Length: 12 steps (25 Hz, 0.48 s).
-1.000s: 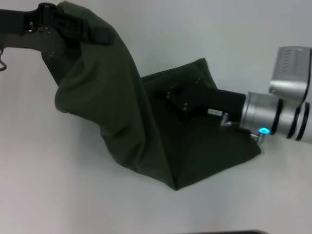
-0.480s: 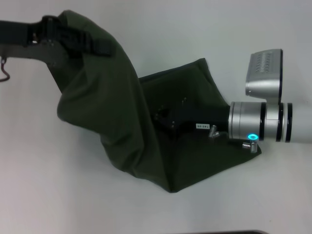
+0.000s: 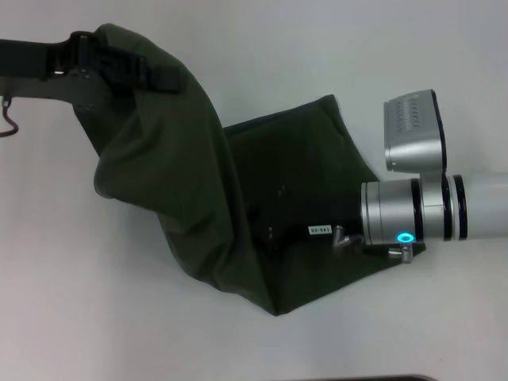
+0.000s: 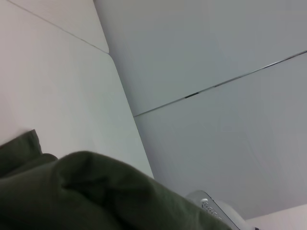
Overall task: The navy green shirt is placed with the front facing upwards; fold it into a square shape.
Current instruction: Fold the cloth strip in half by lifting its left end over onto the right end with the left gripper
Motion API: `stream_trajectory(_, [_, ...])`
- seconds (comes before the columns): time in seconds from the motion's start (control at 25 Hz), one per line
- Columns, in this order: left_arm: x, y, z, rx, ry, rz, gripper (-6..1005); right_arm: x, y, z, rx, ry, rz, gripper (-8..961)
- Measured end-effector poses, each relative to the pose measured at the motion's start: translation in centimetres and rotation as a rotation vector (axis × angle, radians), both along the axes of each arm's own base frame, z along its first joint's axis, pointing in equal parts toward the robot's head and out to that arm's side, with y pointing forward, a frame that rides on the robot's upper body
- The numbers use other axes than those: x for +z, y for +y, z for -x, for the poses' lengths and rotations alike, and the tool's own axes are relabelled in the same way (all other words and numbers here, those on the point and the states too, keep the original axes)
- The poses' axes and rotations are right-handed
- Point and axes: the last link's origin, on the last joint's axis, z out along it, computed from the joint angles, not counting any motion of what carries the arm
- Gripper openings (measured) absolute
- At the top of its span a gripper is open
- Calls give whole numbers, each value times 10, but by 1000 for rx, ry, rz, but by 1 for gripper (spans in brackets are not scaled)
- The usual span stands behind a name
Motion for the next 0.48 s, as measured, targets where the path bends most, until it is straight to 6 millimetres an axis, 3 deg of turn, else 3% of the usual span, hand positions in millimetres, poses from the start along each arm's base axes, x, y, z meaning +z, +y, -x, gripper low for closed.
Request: stream_trajectory(0.48, [-10, 6, -2, 8, 36, -12, 111, -11, -12, 15, 51, 20, 80, 0])
